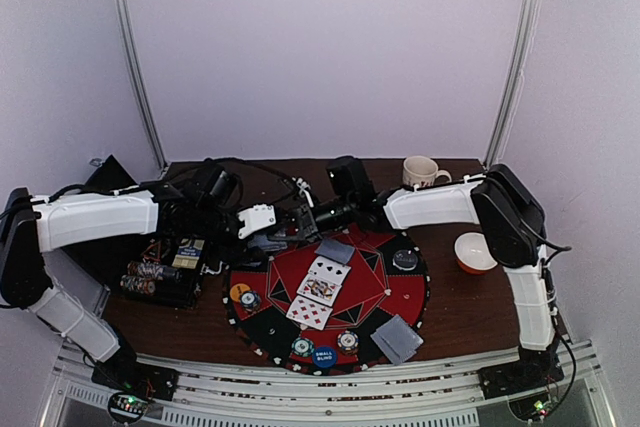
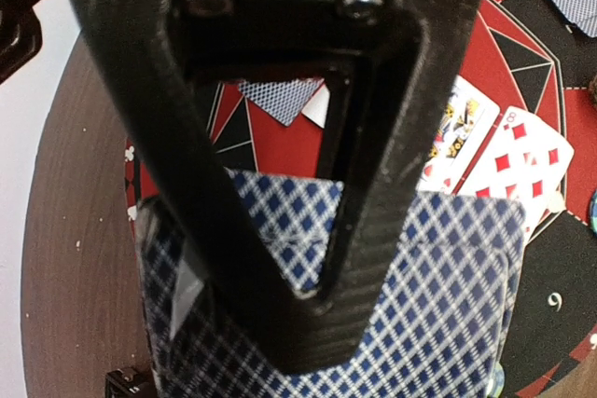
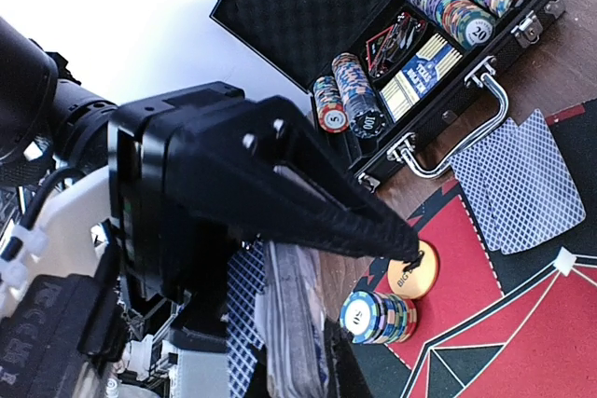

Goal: Distribute texas hold em gaming equipment
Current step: Pass from the left arm to the right, then pass from the right arm to the left

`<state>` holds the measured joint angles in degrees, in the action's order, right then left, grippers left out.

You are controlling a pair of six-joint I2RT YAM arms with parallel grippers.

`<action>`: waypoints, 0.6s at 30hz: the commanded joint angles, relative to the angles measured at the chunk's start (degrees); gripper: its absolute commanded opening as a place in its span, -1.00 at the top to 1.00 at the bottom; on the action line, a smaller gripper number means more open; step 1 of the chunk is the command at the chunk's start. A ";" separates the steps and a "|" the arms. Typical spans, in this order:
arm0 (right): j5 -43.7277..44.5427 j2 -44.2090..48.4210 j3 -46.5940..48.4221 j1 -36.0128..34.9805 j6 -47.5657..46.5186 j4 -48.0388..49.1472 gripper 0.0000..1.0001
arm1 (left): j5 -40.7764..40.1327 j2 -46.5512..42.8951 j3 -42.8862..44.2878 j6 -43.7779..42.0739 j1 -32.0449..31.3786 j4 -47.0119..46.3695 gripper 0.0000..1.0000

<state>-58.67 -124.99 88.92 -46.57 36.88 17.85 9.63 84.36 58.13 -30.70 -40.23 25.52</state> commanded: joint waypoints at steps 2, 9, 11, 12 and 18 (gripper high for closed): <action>-0.58 1.41 -0.01 -0.91 -0.37 1.85 1.00 | 0.96 -1.46 -0.18 -0.13 -0.44 -3.56 -0.48; -0.74 3.17 0.15 -1.00 -3.24 0.63 1.00 | 0.22 -0.81 -0.78 -0.67 -1.18 -3.49 -0.54; -0.67 3.51 0.11 -1.04 -3.75 0.20 1.00 | -0.72 -0.54 -0.82 -0.68 -1.23 -3.52 -0.40; -0.66 3.69 0.11 -1.01 -4.21 -0.13 1.00 | -1.17 -0.45 -0.80 -0.68 -1.26 -3.58 -0.31; -0.60 4.14 0.02 -1.01 -3.49 1.30 0.98 | -0.51 -0.25 -1.07 -0.77 -1.37 -3.54 -0.18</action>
<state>-58.15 -124.88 88.90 -47.22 33.36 17.21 9.41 84.25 57.63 -31.07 -41.32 24.03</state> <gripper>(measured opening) 0.091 0.606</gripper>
